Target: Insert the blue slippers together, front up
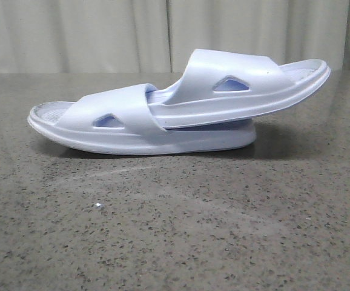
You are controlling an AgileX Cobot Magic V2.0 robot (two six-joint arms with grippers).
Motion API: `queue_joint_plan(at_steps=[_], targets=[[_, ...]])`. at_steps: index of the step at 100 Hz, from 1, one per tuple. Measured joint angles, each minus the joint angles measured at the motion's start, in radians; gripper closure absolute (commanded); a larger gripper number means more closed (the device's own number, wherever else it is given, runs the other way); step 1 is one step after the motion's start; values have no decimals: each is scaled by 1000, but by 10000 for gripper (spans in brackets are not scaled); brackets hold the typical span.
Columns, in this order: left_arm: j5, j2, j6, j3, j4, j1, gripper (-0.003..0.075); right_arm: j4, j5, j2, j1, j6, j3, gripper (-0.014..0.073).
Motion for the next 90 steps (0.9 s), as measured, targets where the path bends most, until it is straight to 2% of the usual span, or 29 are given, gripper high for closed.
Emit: queue_joint_plan(at_steps=[4,10,20,53,90], targets=[[12,-20,-132,4,139,0,704,0,0,0,0,0,0,701],[14,-45,-280,17,260,0,704,0,0,0,0,0,0,701],[-30,-97,-390,52,389,0,704,0,0,0,0,-2,0,701],[-119,-146,-438,187,461,0,704,0,0,0,0,-2,0,701],[-159,-146,-438,191,447,0,704,0,0,0,0,-2,0,701]])
